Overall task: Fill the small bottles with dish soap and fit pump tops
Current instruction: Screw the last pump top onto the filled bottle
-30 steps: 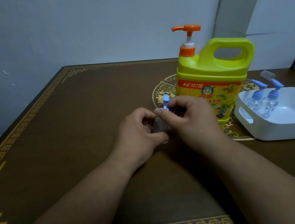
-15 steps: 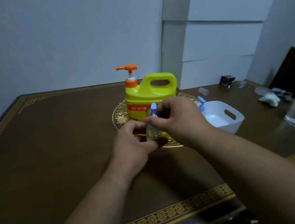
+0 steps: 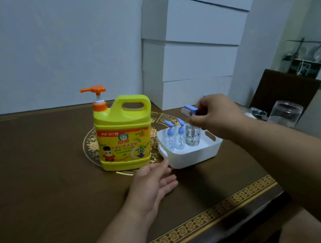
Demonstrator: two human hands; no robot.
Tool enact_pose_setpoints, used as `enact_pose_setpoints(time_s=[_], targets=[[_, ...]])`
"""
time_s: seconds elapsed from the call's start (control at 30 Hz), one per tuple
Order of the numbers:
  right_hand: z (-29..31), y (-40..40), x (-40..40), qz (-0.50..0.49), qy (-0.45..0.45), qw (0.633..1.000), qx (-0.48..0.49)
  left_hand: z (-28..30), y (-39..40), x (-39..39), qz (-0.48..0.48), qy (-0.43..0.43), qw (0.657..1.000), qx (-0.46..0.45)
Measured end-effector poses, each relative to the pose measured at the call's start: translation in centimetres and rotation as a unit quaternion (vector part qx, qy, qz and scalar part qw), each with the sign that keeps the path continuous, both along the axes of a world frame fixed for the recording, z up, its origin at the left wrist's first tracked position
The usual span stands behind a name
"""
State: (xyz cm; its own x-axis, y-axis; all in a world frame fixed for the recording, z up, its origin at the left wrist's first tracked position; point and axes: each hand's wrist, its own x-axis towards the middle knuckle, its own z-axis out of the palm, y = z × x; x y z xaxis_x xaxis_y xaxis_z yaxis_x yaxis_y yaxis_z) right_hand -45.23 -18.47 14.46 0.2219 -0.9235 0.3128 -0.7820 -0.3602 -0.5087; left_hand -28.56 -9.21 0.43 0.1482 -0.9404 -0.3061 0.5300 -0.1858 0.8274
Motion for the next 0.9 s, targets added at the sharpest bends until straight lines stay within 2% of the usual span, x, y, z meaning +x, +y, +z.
enact_pose_setpoints(time_s=[0.27, 0.47, 0.9], targets=[[-1.1, -6.4, -0.1, -0.074, 0.051, 0.995, 0.039, -0.9, -0.9, 1.7, -0.060, 0.095, 0.992, 0.063], [-4.1, -9.8, -0.2, -0.115, 0.072, 0.989, 0.057, -1.1, -1.5, 1.6, -0.075, 0.097, 0.990, 0.065], [-7.2, -12.4, 0.0, -0.122, 0.069, 0.986, 0.089, -0.7, -1.7, 1.6, -0.083, 0.100, 0.989, 0.070]])
